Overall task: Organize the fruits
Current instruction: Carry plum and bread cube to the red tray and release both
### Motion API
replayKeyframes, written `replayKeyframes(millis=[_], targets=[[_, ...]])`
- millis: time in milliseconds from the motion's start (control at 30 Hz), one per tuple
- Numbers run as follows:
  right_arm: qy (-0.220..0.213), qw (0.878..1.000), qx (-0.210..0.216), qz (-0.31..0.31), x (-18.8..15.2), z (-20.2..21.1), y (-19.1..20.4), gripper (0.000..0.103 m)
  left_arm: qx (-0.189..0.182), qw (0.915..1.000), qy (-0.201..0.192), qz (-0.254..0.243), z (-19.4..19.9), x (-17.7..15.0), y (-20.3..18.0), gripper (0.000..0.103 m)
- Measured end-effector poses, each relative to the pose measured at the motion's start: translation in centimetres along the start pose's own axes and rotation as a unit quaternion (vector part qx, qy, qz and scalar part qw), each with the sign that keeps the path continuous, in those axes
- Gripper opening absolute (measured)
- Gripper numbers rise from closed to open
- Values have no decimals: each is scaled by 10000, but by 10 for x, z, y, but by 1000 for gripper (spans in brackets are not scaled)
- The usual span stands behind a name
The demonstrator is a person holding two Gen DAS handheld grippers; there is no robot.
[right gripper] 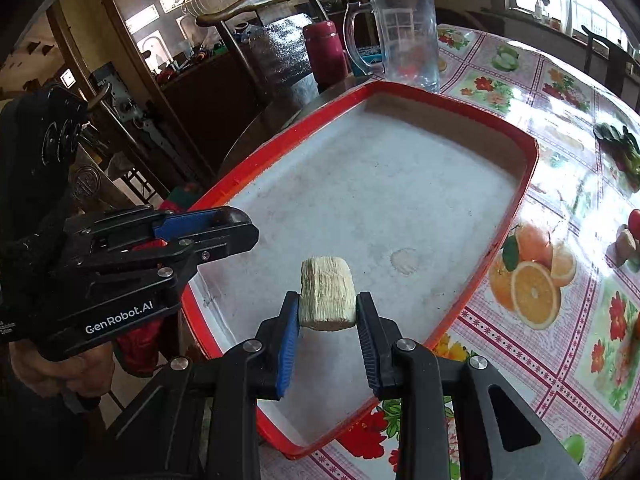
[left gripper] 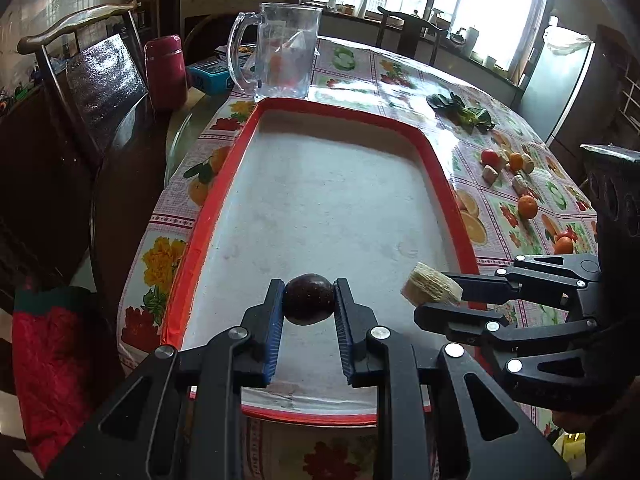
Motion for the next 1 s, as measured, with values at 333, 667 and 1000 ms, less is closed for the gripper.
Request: replayKeyframes(millis=[333, 667, 1000], targets=[[202, 9993, -15, 308, -11, -9, 11, 30, 94, 9997, 242, -29, -8, -14, 11, 22], [-53, 9998, -18, 210, -10, 8, 6, 50, 273, 9987, 426, 11, -12, -21, 15, 41], [-481, 9981, -168, -339, -31, 62, -38, 50, 209, 9994, 176, -197, 9, -13, -12, 46]])
Point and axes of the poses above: each gripper's, at about its wrist camera, not at the fingertips, and z roughly against the way its jaws point, y to its left, x to its top, the point moved 10 cm from there along -z, roughly the way its jaws point, and after that the axes turned 1 degree about -x, right-handed, at the moved point
